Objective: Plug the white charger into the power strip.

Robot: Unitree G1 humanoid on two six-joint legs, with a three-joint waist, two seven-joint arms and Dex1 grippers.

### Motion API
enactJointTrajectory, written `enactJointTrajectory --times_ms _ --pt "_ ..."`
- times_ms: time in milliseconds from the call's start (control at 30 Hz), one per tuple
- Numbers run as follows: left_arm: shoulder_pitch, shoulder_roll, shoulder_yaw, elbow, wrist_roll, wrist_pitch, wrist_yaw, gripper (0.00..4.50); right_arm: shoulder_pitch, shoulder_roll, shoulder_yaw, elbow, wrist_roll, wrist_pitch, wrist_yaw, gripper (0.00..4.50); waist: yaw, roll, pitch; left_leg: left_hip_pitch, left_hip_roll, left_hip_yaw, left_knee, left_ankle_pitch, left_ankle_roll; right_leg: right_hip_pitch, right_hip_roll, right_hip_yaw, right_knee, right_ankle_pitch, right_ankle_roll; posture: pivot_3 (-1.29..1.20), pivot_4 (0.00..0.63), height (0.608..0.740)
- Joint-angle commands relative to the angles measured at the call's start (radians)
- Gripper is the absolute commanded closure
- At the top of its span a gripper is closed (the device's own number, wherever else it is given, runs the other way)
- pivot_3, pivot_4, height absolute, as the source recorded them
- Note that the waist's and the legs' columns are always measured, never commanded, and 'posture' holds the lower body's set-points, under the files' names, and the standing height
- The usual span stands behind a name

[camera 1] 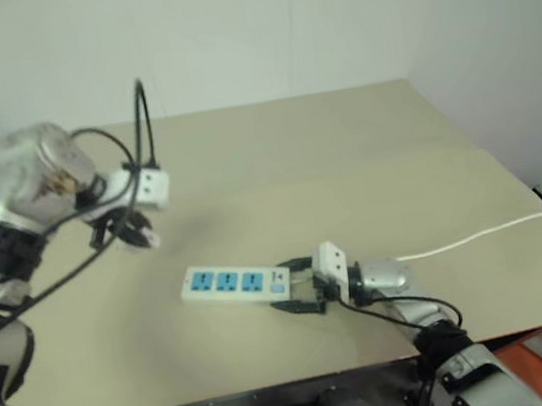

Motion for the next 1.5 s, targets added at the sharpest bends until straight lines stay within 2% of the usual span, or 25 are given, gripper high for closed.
enactJointTrajectory --times_ms 33,100,267,433,467,567,767,1167,1500 --pt "-0.005 -0.030 0.184 -0.039 -0.155 0.118 0.012 3.51 -0.021 -0.030 0.009 0.029 -0.006 0.030 0.061 1.09 0.000 0.000 0.000 0.000 0.000 0.000 0.000 0.000 0.000 0.000 0.000 0.000 0.000 0.000 0.000 0.00 0.150 0.740" --pt "0.039 -0.064 0.301 -0.072 -0.243 0.204 0.031 3.51 -0.047 -0.036 0.011 0.050 -0.002 0.023 0.095 1.09 0.002 0.000 0.000 -0.001 0.000 0.000 0.000 0.000 0.000 0.000 0.000 -0.001 0.000 0.000 0.000 0.00 0.150 0.740" --pt "0.294 -0.152 0.563 -0.252 -0.470 0.317 0.123 3.51 -0.128 -0.025 0.015 0.145 -0.008 -0.009 0.160 1.09 -0.005 0.002 0.001 -0.001 0.000 0.000 0.000 0.000 0.000 -0.001 -0.001 -0.001 0.000 -0.001 -0.001 0.00 0.150 0.740" --pt "0.497 -0.259 0.694 -0.386 -0.619 0.375 0.212 3.51 -0.192 0.005 0.019 0.253 -0.032 -0.057 0.176 1.09 -0.003 0.001 0.001 -0.002 0.000 -0.001 0.000 0.000 0.000 -0.001 -0.001 -0.003 0.000 0.000 -0.002 0.00 0.150 0.740" --pt "0.542 -0.284 0.719 -0.407 -0.642 0.343 0.214 3.51 -0.198 0.012 0.021 0.266 -0.035 -0.066 0.180 1.09 -0.005 0.001 0.001 -0.002 0.000 -0.001 0.000 0.000 0.000 -0.001 -0.001 -0.003 0.000 0.000 -0.002 0.00 0.150 0.740" --pt "0.634 -0.323 0.735 -0.435 -0.658 0.271 0.197 3.51 -0.205 0.031 0.021 0.281 -0.037 -0.081 0.181 1.09 -0.011 0.001 0.001 0.001 0.000 -0.001 0.000 0.000 0.000 0.001 -0.001 -0.003 0.001 0.000 -0.002 0.00 0.150 0.740" --pt "0.696 -0.350 0.679 -0.399 -0.603 0.137 0.154 3.51 -0.177 0.050 0.023 0.262 -0.046 -0.090 0.179 1.09 -0.023 0.001 0.000 0.001 0.000 -0.002 0.000 0.000 0.000 0.001 -0.001 -0.003 0.001 0.001 -0.002 0.00 0.150 0.740" --pt "0.645 -0.376 0.610 -0.189 -0.505 -0.046 0.044 3.51 -0.152 0.046 0.031 0.228 -0.055 -0.082 0.180 1.09 -0.028 0.001 0.000 0.001 0.000 -0.002 -0.001 0.000 0.000 0.001 0.000 -0.002 0.000 0.000 -0.002 0.00 0.150 0.740" --pt "0.608 -0.417 0.604 -0.109 -0.485 -0.082 0.023 3.51 -0.131 0.040 0.035 0.198 -0.060 -0.072 0.182 1.09 -0.028 0.001 0.000 0.000 0.000 -0.002 -0.001 0.000 0.000 0.001 -0.001 -0.002 -0.001 0.000 -0.002 0.00 0.150 0.740"
